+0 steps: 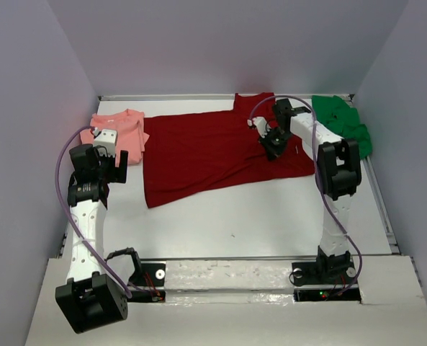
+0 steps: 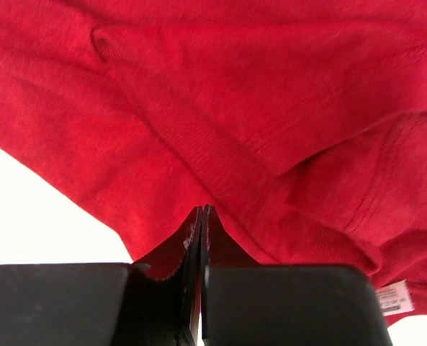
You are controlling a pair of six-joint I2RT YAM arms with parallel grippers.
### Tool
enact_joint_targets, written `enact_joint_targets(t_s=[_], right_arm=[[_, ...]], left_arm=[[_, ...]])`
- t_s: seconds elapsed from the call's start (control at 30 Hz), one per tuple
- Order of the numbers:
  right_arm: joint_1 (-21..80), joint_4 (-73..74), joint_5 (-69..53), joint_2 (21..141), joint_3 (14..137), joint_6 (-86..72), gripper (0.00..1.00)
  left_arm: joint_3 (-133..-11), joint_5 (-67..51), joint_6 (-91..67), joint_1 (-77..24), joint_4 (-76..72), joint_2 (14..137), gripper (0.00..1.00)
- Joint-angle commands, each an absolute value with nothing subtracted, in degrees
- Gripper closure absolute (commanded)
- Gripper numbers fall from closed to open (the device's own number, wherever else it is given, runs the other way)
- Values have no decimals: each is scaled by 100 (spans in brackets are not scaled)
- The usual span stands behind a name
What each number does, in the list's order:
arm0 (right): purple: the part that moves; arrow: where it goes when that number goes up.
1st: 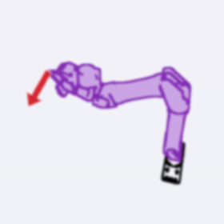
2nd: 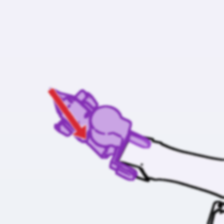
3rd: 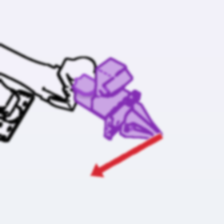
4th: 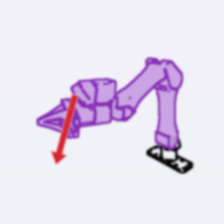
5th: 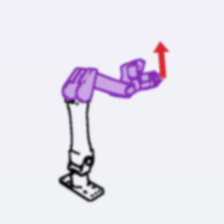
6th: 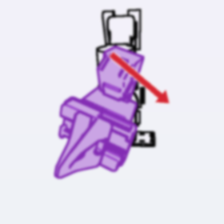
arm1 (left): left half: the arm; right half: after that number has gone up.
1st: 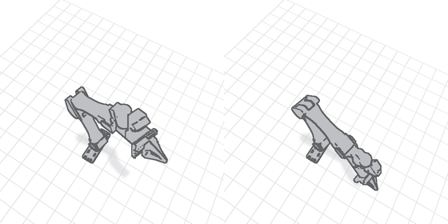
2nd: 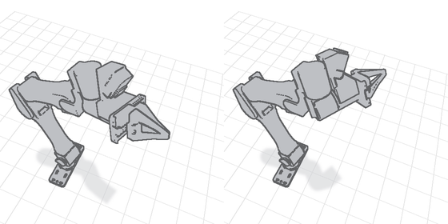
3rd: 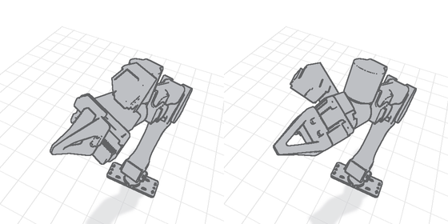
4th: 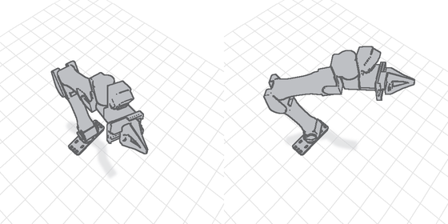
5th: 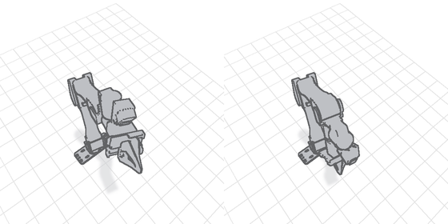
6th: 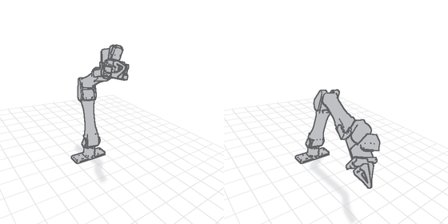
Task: Fold and stack the t-shirts
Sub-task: Fold the tshirt
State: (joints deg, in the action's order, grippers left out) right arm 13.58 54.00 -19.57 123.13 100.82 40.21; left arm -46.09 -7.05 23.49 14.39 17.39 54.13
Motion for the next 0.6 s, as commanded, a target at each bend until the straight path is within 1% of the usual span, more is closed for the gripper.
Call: enact_joint_targets(t_s=[0.0, 0.03, 0.07, 0.1, 0.13, 0.2, 0.23, 0.57], right_arm=[[1406, 5537, -2127, 12444, 10581, 3955, 100], [1406, 5555, -2118, 12489, 10643, 3955, 100], [1406, 5598, -2118, 12541, 10704, 3955, 98], [1406, 5660, -2118, 12629, 10801, 3972, 88], [1406, 5660, -2118, 12630, 10828, 3981, 84], [1406, 5651, -2118, 12656, 10854, 3981, 81], [1406, 5625, -2118, 12674, 10881, 3981, 77], [1406, 5599, -1925, 12858, 11048, 4060, 72]], left_arm=[[-4605, -729, 2364, 1485, 1644, 5274, 1], [-4605, -712, 2356, 1485, 1644, 5273, 1], [-4597, -703, 2364, 1494, 1644, 5265, 1], [-4588, -703, 2364, 1494, 1644, 5247, 1], [-4588, -703, 2364, 1485, 1644, 5256, 1], [-4588, -694, 2364, 1485, 1644, 5256, 1], [-4588, -694, 2364, 1485, 1644, 5265, 1], [-4605, -685, 2364, 1485, 1679, 5256, 1]])
